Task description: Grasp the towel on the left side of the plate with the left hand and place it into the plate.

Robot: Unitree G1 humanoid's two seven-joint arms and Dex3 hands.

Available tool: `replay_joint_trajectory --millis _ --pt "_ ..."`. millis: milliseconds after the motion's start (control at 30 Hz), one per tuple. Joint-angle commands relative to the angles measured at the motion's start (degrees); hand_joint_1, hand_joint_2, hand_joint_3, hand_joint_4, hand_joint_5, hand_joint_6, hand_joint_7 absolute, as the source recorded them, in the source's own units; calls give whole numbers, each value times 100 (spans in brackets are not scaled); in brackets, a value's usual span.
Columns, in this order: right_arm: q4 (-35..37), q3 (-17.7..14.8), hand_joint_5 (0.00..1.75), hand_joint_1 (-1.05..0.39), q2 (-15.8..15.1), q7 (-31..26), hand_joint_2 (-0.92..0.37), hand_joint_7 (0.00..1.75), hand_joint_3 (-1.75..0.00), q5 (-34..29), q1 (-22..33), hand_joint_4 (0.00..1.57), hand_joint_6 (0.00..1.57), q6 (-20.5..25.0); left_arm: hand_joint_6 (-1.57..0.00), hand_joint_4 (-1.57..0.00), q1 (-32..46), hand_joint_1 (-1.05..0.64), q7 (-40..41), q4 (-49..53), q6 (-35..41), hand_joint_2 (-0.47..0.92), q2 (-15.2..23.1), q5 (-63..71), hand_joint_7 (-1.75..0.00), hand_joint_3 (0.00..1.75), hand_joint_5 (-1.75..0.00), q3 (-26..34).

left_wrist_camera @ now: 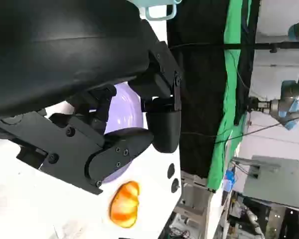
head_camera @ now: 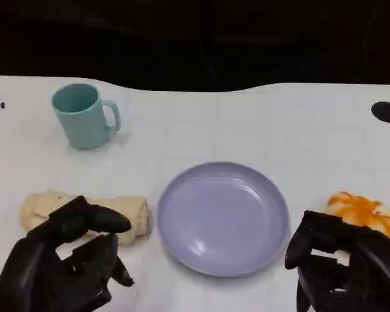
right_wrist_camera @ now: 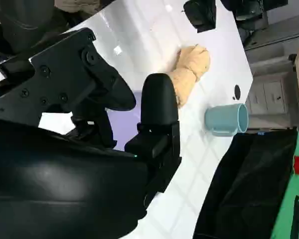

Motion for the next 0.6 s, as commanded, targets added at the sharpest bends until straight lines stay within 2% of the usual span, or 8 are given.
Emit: replay_joint_trajectory --millis 33,600 --pt "-3 19 175 -6 -79 12 -53 160 -127 -53 -36 72 63 -42 -74 -79 -29 -23 33 -6 -10 58 85 -49 -141 99 -166 40" --pt "11 15 175 -7 -56 42 -52 160 -128 -82 -48 72 63 -25 -74 -78 -42 -23 34 -2 -18 57 90 -46 -141 101 -166 39"
